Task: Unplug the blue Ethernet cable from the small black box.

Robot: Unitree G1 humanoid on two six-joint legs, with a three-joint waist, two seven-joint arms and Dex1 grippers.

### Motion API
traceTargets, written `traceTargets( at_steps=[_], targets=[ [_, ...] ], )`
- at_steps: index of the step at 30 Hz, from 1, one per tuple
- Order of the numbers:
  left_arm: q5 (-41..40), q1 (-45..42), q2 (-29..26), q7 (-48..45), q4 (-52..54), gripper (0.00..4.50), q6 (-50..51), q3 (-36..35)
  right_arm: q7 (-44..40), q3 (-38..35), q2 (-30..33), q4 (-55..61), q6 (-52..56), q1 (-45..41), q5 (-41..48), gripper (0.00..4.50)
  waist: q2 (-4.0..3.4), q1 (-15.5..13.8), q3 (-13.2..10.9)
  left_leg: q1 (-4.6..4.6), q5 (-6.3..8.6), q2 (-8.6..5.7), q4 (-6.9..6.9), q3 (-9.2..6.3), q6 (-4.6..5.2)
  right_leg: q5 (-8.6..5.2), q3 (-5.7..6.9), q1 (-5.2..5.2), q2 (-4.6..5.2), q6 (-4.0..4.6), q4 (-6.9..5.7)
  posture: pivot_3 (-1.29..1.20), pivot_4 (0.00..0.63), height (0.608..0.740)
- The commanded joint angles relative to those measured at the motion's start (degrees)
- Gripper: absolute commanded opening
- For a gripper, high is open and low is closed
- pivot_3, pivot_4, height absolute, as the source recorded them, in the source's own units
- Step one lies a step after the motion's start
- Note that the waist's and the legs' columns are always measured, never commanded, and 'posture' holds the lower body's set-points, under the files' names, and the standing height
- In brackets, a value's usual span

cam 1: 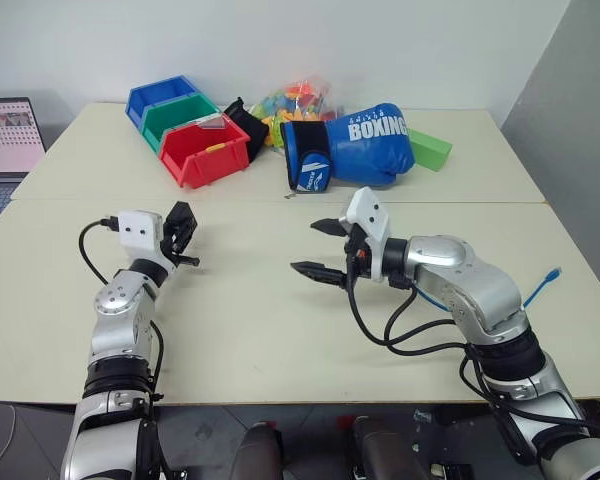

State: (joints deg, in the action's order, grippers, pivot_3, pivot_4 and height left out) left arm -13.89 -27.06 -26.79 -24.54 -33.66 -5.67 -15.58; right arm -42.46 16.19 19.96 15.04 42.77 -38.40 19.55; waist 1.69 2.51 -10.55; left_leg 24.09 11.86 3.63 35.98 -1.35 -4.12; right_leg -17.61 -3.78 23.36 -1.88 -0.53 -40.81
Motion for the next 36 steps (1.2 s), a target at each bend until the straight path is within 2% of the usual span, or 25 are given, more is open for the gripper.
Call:
traceTargets(
  at_steps=[1,2,4,5,10,14,17,22,26,32,36],
  targets=[
    [0.5,-1.51,-0.14,0.59,-3.72,0.78,-2.76,-0.88,-0.8,0.18,0.45,1.69,0.29,-1.79,0.31,4.34,0.01,-0.09,0.0,0.01,0.0,0.0,0.0,0.0,0.0,0.0,0.01,0.0,0.0,0.01,0.0,0.0,0.15,0.74],
    [0.4,-1.19,-0.19,0.2,-4.46,0.78,-2.92,-0.86,-0.85,0.36,0.55,1.54,0.25,-1.86,0.07,4.34,0.01,-0.11,0.0,0.01,0.0,0.01,0.0,-0.01,0.0,0.01,0.02,0.0,0.0,0.01,0.01,0.0,0.15,0.74],
    [-0.13,-0.18,-0.32,-1.4,-5.11,1.48,-2.65,-0.71,-0.86,0.52,0.61,1.34,0.21,-1.95,-0.16,4.37,0.01,-0.15,0.01,0.0,0.0,0.01,-0.01,-0.01,0.0,0.01,0.03,0.0,0.0,0.02,0.0,0.0,0.15,0.74],
    [-0.45,0.31,-0.36,-2.26,-5.09,1.6,-2.71,-0.7,-0.83,0.55,0.58,1.31,0.21,-1.96,-0.22,4.37,0.01,-0.12,0.01,0.0,0.0,0.01,-0.01,0.0,0.0,0.01,0.02,0.0,0.0,0.02,0.0,0.0,0.15,0.74],
    [-1.85,3.11,-0.5,-4.34,-1.63,2.81,-0.93,-1.12,-0.48,0.24,0.17,1.41,1.0,-1.67,0.25,4.37,0.01,-0.05,0.01,-0.01,0.0,0.02,-0.01,0.0,0.0,0.01,0.02,0.0,0.0,0.03,0.0,0.0,0.15,0.74],
    [-1.46,6.81,-1.7,-4.62,4.12,3.6,1.34,-0.79,0.0,0.14,-0.22,1.55,1.6,-1.06,0.33,4.37,0.01,0.12,0.01,-0.04,0.0,0.03,-0.02,0.01,0.0,0.01,-0.01,-0.01,0.0,0.02,-0.01,0.0,0.15,0.74],
    [-3.98,11.75,-3.32,-5.66,13.86,3.6,8.56,-1.61,1.27,-0.8,-0.55,2.23,2.49,0.93,0.77,4.37,0.02,0.43,0.01,-0.04,0.0,0.04,-0.03,0.0,-0.01,0.01,-0.01,-0.01,0.0,0.02,-0.01,0.0,0.15,0.74],
    [-5.18,20.94,-9.17,-7.85,31.43,3.6,20.68,-1.55,2.85,-3.42,1.2,4.43,1.32,7.45,0.57,4.37,0.14,0.57,0.03,-0.04,0.0,0.07,-0.07,-0.07,-0.01,-0.02,-0.17,-0.04,0.03,0.02,0.01,0.0,0.15,0.74],
    [-12.28,26.92,-16.27,-14.87,43.53,3.6,30.65,-5.16,-0.47,-9.6,5.79,8.58,3.04,11.51,5.53,4.37,0.19,0.42,0.01,-0.04,0.0,0.03,-0.06,-0.07,-0.02,-0.13,-0.18,-0.04,0.07,-0.18,0.03,0.0,0.15,0.74],
    [-18.55,28.19,-24.06,-22.02,48.59,3.6,38.02,-9.66,-6.12,-16.38,13.56,10.08,5.25,12.83,12.74,4.37,0.17,0.61,-0.05,-0.18,0.0,0.05,-0.12,-0.02,-0.01,-0.2,-0.2,-0.07,0.03,-0.16,0.05,0.0,0.15,0.74],
    [-19.63,26.87,-25.98,-23.61,48.38,3.6,39.47,-10.84,-7.65,-17.59,16.66,9.26,5.14,12.68,14.04,4.37,0.14,0.69,-0.08,-0.21,0.0,0.05,-0.16,0.01,0.0,-0.21,-0.22,-0.06,0.02,-0.13,0.06,0.0,0.15,0.74]
  ],
)
